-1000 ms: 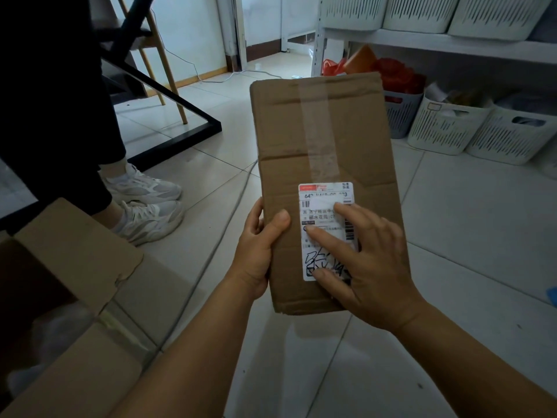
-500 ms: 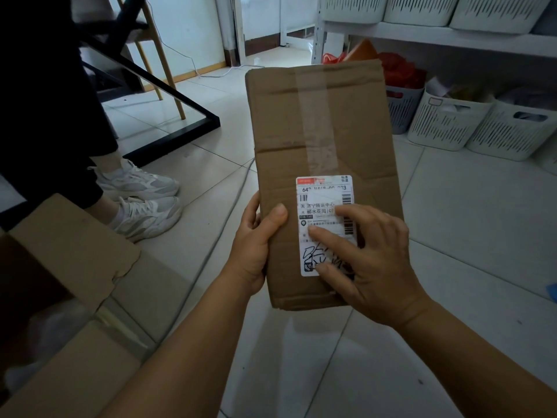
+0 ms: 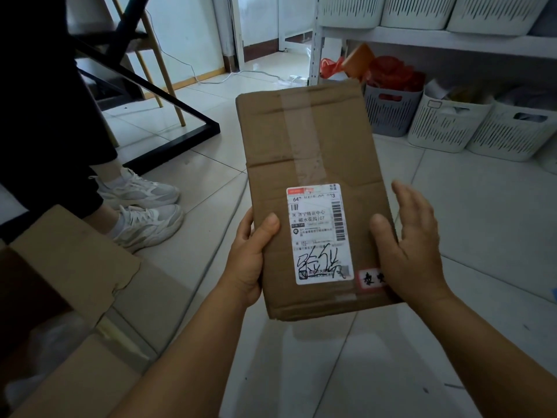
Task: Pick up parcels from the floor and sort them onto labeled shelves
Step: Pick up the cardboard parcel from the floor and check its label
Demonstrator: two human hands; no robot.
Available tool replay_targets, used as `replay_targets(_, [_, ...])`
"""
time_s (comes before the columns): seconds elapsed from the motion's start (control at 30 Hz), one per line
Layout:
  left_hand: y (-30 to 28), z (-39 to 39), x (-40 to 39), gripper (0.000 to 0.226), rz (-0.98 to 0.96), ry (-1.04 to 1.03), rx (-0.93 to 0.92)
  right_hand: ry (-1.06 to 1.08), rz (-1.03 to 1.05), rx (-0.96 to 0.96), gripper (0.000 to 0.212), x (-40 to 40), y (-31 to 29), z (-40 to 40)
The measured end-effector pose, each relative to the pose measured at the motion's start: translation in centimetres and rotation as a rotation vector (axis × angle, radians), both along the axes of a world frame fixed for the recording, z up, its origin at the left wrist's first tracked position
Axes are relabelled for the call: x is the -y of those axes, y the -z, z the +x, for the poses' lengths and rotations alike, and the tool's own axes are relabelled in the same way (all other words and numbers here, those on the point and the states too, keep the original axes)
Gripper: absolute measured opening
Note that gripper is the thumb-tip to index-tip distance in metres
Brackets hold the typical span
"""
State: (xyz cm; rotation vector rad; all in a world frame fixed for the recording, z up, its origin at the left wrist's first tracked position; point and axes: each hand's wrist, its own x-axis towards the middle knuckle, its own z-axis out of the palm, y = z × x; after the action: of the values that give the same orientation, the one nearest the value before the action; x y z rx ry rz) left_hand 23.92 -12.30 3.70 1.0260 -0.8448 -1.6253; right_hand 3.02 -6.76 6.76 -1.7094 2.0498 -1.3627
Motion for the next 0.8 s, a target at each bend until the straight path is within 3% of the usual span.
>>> replay_targets(0.1, [0.3, 0.0, 0.2, 0.08, 0.049, -0.024, 0.029, -0.064, 0.147, 0.259, 0.059, 0.6, 0.3, -0.3])
replay_targets(0.17, [0.6, 0.3, 0.4, 0.075, 0.072, -0.014, 0.056, -0.106, 0.201, 0.336, 0.044, 0.8, 0.8, -0.3])
replay_targets(0.37, [0.5, 1.4, 0.6, 0.069, 0.036, 0.051, 0.122, -0.007, 0.291, 0.559, 0.042, 2.1, 1.6, 0.1])
replay_targets(0.5, [-0.4, 2.6, -0.2, 0.069, 0.05, 0.045, 0.164, 0.023, 0.371, 0.62, 0.041, 2.1, 1.7, 1.2])
replay_targets(0.6, [-1.7, 3.5, -1.0, 0.055, 0.092, -0.024, 0.185, 0.021, 0.442, 0.677, 0.042, 2.0, 1.0, 2.1])
replay_targets(0.7, [-4.2, 4.2, -1.9, 0.042, 0.128, -0.061, 0.187, 0.014, 0.512, 0.704, 0.041, 1.4, -1.4, 2.6])
replay_targets(0.8, [-8.0, 4.9, -3.3, 0.044, 0.175, -0.081, 0.193, 0.014, 0.578, 0.726, 0.039, 0.1, -5.0, 2.9])
